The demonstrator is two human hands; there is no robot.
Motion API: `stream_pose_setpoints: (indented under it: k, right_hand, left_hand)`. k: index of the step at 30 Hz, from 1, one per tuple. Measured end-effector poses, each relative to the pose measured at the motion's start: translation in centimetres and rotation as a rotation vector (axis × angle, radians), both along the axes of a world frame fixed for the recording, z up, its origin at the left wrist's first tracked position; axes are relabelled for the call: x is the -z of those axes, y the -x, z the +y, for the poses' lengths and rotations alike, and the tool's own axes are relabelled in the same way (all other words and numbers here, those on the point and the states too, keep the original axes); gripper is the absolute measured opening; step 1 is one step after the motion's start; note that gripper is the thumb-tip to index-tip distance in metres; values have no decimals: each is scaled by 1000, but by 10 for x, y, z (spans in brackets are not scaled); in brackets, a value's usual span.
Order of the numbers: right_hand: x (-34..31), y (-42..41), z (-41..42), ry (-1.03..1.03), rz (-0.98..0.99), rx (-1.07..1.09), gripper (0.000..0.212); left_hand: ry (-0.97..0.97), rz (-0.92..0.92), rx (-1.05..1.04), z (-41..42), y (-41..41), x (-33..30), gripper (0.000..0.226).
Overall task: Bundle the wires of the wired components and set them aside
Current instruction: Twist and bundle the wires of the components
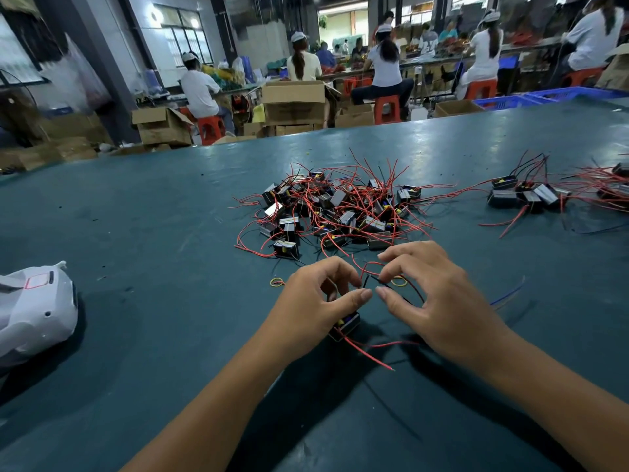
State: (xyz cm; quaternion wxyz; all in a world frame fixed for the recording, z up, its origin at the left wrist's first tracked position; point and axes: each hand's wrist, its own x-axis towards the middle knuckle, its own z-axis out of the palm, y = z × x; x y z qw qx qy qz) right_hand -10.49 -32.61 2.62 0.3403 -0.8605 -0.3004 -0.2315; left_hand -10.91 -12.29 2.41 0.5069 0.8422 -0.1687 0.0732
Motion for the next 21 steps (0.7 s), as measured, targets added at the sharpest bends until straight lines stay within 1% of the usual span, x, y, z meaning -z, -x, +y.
stream_pose_setpoints:
  k: [2, 6, 9, 11, 13, 15, 16, 18, 19, 20, 21]
  right_hand:
    - [0, 1, 2, -10, -36, -2, 8]
    - [-1, 2, 1, -75, -64, 25, 9]
    - [-5, -2, -2, -46, -117, 88, 11]
    - [-11, -5, -8, -18, -53, 49, 9]
    - [-20, -7, -18, 18, 112, -43, 16]
    - [-27, -12, -31, 109, 227, -97, 21]
    - [-31, -16, -37, 195, 226, -87, 24]
    - [-37, -22, -47, 404, 171, -17, 37]
    - [-40, -23, -53, 482, 192, 13, 40]
    - [-43, -24, -58, 536, 244, 13, 40]
    - [-44, -24, -63, 574, 300, -20, 36]
  left_hand:
    - [-17, -25, -7, -3, 1, 1, 10]
    - [-110, -115, -13, -2, 0, 0, 11]
    - [-179, -168, -26, 1, -3, -3, 14]
    - [-202, -180, -41, 2, -2, -3, 15]
    - [-177, -143, -60, 6, -2, -4, 18]
    - [-210, -83, -85, 13, -4, -5, 22]
    - [-263, -49, -100, 17, -5, -5, 23]
    - [-393, 26, -131, 23, -8, -4, 24]
    - [-451, 56, -145, 25, -9, -3, 25]
    - [-489, 80, -159, 27, -10, -1, 25]
    - [-507, 100, -169, 28, -10, 0, 26]
